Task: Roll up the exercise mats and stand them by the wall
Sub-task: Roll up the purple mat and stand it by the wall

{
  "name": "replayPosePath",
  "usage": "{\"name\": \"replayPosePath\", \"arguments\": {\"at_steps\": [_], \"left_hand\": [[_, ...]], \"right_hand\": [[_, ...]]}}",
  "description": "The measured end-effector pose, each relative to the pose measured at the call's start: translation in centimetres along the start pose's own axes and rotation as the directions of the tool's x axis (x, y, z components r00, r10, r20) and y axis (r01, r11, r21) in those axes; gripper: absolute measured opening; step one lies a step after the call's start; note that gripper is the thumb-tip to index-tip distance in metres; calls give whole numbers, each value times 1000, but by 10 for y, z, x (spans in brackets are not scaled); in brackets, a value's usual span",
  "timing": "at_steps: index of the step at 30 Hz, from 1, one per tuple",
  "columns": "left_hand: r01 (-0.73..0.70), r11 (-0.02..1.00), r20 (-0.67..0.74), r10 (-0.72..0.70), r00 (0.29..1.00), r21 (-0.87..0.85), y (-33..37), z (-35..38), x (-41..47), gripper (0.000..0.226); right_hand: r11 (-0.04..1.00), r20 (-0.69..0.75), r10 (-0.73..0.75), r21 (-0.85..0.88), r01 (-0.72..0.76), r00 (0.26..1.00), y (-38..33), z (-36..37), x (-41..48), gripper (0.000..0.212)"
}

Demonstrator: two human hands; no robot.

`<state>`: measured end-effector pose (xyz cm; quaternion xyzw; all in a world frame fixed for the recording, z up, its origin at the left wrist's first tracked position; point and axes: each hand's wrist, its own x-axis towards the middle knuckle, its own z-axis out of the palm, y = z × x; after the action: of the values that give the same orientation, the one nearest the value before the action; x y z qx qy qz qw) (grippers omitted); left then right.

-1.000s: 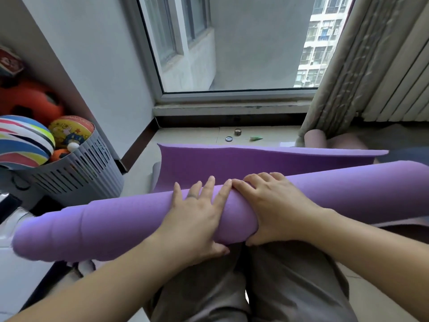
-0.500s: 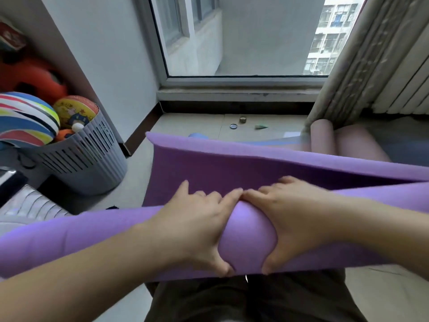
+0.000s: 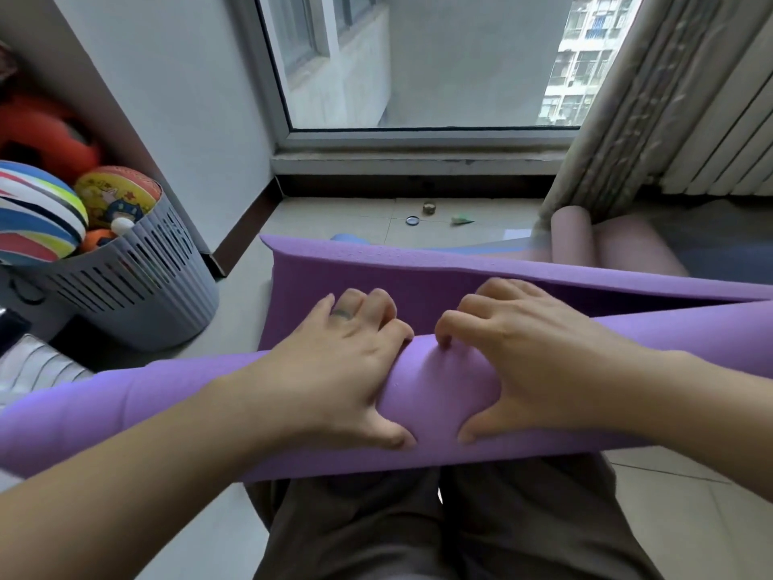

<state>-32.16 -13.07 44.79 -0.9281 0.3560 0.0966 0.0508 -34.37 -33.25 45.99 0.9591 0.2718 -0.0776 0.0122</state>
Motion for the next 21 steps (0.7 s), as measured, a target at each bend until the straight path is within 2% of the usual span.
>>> {"name": "replayPosePath", "arguments": {"at_steps": [5, 10, 12, 14, 18, 21], "left_hand": [[44, 999, -16, -44, 999, 13, 0, -6, -2, 79], [152, 988, -48, -152, 987, 3, 1, -4, 4, 46], [171, 985, -87, -168, 982, 28, 1, 1, 7, 43], [187, 979, -112, -178, 978, 77, 0, 6, 10, 54], [195, 969, -95, -182, 979, 151, 2, 17, 13, 101], [156, 973, -85, -143, 986, 169, 1, 28, 18, 112]], "right_hand": [[998, 21, 50, 29, -51, 999, 2, -5, -1, 74], [993, 0, 101, 64, -101, 995, 8, 3, 6, 48], [994, -86, 89, 65, -84, 992, 14, 10, 11, 58], [996, -131, 85, 29, -82, 988, 20, 19, 13, 73], [987, -120, 121, -94, -132, 985, 22, 37, 12, 111], [984, -175, 135, -90, -152, 975, 24, 48, 17, 117]]}}
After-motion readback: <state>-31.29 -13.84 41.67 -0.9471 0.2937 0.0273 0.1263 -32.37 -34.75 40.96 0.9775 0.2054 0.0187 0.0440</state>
